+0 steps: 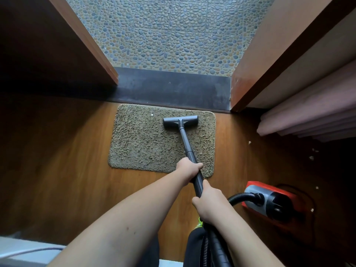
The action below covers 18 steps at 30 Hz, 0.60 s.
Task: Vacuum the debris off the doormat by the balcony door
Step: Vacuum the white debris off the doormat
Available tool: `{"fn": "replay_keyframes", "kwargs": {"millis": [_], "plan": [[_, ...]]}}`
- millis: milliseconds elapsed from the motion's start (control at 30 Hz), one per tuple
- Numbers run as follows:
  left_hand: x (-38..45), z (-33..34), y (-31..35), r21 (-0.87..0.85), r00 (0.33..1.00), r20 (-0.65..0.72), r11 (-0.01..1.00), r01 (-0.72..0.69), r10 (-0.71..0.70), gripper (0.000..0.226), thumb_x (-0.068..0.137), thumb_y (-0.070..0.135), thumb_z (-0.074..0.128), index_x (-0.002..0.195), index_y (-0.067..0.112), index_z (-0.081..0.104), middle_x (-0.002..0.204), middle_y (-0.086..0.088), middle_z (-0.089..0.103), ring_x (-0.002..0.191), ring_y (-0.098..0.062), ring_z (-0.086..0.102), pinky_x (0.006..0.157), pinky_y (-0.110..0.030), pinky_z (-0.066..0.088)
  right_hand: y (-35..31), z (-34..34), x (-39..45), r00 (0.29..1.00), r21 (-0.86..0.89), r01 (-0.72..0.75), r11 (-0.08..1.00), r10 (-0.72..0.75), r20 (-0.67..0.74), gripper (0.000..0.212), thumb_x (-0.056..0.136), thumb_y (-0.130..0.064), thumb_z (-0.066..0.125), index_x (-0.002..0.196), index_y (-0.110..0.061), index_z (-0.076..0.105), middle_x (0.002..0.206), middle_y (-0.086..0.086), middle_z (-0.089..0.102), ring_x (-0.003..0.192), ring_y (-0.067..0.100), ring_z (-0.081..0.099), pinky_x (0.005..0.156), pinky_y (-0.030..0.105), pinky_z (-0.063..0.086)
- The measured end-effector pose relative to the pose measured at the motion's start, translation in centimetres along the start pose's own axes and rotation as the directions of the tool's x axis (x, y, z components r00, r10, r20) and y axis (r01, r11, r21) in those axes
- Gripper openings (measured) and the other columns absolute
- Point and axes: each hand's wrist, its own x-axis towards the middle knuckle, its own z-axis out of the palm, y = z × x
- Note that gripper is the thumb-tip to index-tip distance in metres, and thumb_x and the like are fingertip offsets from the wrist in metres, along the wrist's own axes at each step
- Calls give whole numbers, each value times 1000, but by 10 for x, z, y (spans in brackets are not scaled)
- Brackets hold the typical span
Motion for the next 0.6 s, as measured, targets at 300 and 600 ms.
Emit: {"fn": "replay_keyframes", "kwargs": {"millis": [300,600], "plan": [[13,-38,-18,-24,1000,-20,1000,17,-18,44,82,29,72,118,9,55,108,-14,63,93,-30,65,67,-37,58,-35,18,5,999,0,27,1000,-27,24,59,92,-26,46,146,-14,25,129,12,56,112,30,58,83,31,46],[17,-58,-32,-29,1000,-27,1000,10,-11,43,82,34,70,116,14,53,108,-12,62,93,-29,64,66,-34,57,-58,34,3,999,-28,19,999,-18,30,63,94,-26,44,149,-12,18,133,12,52,116,30,56,86,32,47]]}}
